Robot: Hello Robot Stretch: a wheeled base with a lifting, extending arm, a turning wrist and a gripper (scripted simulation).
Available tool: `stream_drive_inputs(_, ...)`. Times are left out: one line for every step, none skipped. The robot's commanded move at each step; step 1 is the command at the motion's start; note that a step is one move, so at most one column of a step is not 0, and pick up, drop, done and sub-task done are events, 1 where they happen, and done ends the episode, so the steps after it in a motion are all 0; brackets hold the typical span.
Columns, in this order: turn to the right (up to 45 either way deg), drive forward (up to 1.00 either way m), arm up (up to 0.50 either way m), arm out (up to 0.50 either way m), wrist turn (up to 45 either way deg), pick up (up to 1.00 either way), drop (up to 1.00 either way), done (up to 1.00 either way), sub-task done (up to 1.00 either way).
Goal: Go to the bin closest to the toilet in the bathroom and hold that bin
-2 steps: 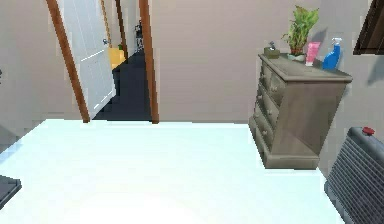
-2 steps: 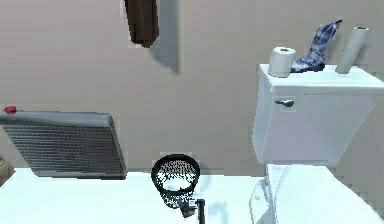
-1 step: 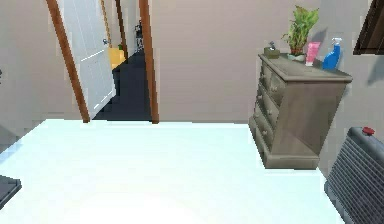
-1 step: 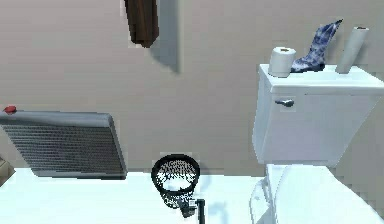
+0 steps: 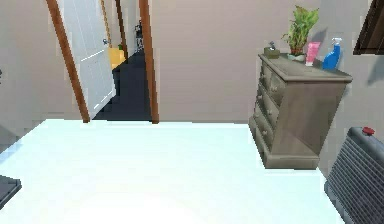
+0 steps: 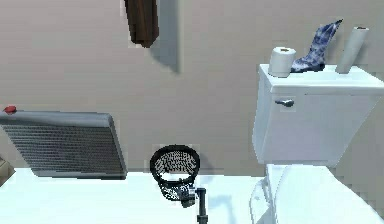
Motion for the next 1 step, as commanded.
stream_drive_inputs(0.0,0.00,0.00,0.00,0.0,0.00,0.00,1.00,0.00)
